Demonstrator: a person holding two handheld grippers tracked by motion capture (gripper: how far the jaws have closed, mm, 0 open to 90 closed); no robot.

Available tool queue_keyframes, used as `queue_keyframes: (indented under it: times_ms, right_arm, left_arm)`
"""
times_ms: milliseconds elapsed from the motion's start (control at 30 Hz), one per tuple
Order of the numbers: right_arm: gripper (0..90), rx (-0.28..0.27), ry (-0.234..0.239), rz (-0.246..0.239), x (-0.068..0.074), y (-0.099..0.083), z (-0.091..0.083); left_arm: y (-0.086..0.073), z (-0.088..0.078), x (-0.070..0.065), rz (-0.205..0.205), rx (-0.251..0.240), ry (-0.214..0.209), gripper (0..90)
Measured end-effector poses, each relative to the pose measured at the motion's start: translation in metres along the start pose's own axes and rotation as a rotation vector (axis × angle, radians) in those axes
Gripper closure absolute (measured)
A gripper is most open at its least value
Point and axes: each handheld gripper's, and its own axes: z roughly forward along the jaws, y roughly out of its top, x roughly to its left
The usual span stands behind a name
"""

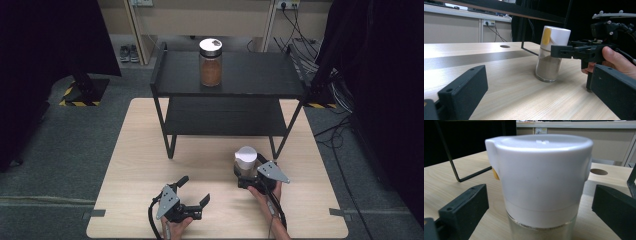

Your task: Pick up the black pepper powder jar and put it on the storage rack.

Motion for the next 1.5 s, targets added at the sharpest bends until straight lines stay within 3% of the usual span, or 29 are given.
queue_keyframes:
  times_ms: [400,767,1100,1267,1500]
  right_arm:
    - [13.6,0.022,-0.002,0.0,-0.001,0.001,0.005]
    - [30.3,0.047,-0.007,-0.027,0.001,0.002,0.008]
    - [30.9,0.059,-0.012,-0.036,0.005,0.006,0.006]
    - [30.8,0.038,-0.005,-0.015,0.003,0.006,0.004]
    - [30.8,0.026,-0.005,-0.028,0.005,0.011,-0.003]
  left_arm:
    - [0.0,0.0,0.0,0.0,-0.001,0.001,0.8]
    - [0.0,0.0,0.0,0.0,-0.001,0.0,0.8]
    - [0.0,0.0,0.0,-0.002,0.001,0.001,1.2]
    - [0.0,0.0,0.0,-0.004,0.0,0.001,1.4]
    - [0.0,0.0,0.0,-0.003,0.001,0.001,1.4]
